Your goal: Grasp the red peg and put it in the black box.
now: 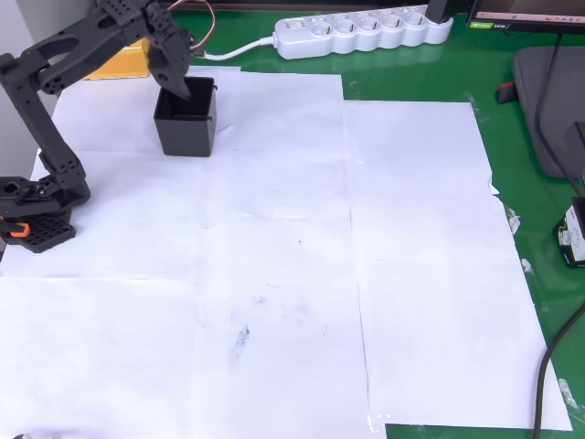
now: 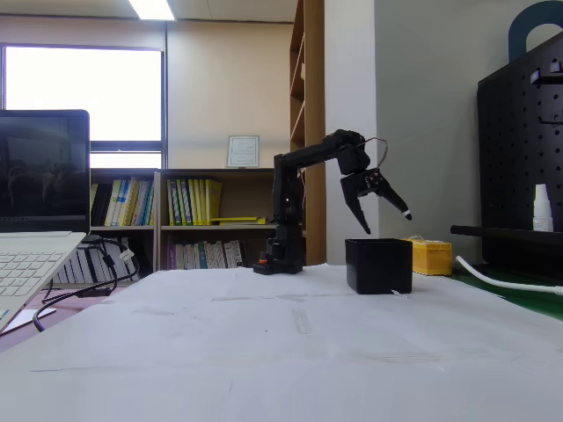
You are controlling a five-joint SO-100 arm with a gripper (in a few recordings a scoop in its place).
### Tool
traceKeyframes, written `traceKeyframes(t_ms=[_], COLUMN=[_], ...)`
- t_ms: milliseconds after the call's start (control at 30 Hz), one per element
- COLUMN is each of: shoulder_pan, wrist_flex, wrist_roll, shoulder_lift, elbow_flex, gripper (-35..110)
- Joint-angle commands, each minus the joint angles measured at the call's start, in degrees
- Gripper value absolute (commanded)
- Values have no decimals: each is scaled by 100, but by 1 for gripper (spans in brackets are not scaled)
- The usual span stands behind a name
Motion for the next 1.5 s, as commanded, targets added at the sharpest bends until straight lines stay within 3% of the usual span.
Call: traceKeyframes(t_ms=[0, 200, 467, 567, 800, 900, 1033, 1467], shoulder_pan=[694, 1960, 3094, 3331, 3463, 3507, 3551, 3419], wrist_flex=[-501, -1600, -2874, -2892, -2013, -650, 299, 378], wrist_roll=[-281, -1283, -2610, -2988, -3700, -4289, -4816, -4491], shoulder_lift=[-1758, -3771, -6328, -7110, -8859, -9308, -9378, -9378], elbow_flex=[-308, -1793, -5968, -7233, -9404, -9492, -9510, -9510], gripper=[0, 0, 0, 0, 0, 0, 0, 1])
